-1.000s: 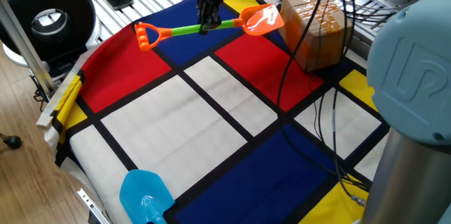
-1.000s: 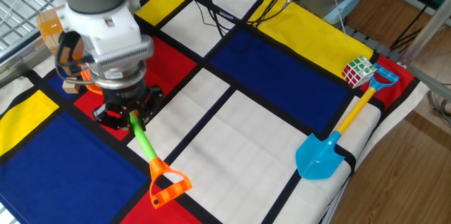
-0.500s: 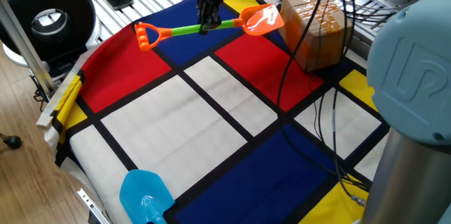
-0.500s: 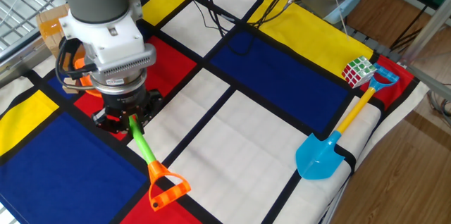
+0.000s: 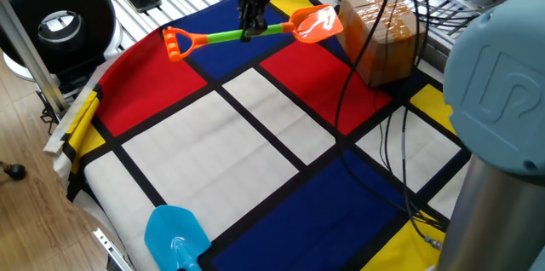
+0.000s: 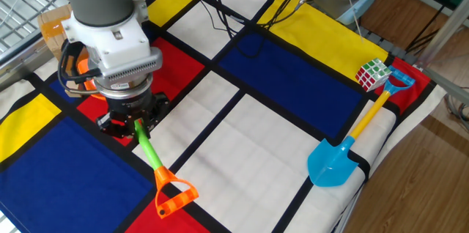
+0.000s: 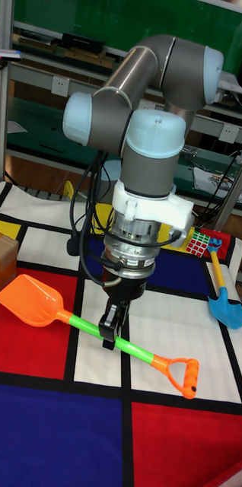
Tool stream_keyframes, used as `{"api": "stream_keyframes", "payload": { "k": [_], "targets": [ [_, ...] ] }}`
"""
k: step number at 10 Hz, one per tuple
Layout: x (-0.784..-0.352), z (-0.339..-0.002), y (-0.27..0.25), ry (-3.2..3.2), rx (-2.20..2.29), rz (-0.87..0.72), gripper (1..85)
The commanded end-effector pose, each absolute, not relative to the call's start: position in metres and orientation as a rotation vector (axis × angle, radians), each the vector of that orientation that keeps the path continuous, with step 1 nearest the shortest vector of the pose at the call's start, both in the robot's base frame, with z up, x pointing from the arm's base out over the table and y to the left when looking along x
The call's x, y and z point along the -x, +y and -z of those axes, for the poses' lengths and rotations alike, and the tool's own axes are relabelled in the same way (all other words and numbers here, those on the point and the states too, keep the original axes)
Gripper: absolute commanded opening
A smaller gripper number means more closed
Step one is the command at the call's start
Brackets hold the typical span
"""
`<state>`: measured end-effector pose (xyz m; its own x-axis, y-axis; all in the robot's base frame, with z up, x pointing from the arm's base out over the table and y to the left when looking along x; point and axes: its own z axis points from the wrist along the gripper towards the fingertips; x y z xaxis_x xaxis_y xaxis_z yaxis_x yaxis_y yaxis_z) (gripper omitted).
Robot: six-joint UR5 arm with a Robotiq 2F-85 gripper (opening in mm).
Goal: Use a shovel to scoop up an object
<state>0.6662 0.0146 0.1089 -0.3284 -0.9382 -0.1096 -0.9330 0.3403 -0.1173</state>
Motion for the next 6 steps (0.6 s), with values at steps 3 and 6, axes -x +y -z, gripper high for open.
{"api": "stream_keyframes", "payload": {
  "k": [3, 6],
  "targets": [
    [-0.676, -0.077, 0.012, 2.430, 1.736, 0.049, 1.0],
    [-0.675, -0.069, 0.013, 2.441, 1.706, 0.046, 1.0]
  ]
}}
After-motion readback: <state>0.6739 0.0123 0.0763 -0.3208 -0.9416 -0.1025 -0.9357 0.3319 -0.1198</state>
